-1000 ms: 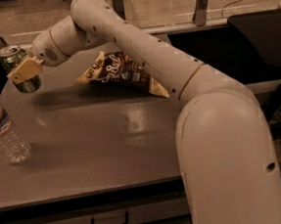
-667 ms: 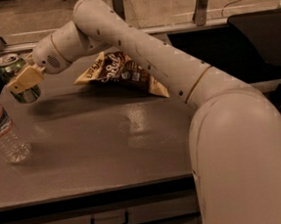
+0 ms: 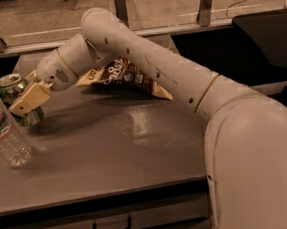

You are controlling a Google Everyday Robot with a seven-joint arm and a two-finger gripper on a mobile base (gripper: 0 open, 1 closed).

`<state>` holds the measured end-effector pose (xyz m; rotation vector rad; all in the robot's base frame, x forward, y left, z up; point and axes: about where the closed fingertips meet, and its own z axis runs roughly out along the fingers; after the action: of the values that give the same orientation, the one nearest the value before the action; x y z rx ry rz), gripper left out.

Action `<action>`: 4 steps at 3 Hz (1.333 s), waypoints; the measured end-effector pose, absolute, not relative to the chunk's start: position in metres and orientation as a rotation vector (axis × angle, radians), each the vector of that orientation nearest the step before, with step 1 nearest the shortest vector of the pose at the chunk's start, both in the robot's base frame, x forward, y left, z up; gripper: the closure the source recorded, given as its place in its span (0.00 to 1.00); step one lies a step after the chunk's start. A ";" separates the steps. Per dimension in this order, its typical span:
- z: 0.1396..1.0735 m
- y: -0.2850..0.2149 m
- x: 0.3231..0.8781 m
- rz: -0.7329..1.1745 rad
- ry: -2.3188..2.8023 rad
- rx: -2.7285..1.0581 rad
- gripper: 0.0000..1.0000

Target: Move green can near water bottle

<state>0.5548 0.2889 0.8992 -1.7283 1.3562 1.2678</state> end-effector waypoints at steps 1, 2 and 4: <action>0.895 0.280 0.540 1.363 1.329 -1.795 0.62; 0.888 0.275 0.525 1.431 1.283 -1.864 0.38; 0.881 0.266 0.511 1.440 1.225 -1.960 0.00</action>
Offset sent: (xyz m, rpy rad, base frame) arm -0.0423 -0.0253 -0.0192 -0.0251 0.0966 0.2685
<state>0.5106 0.2663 0.8810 -1.9604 1.2248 1.4395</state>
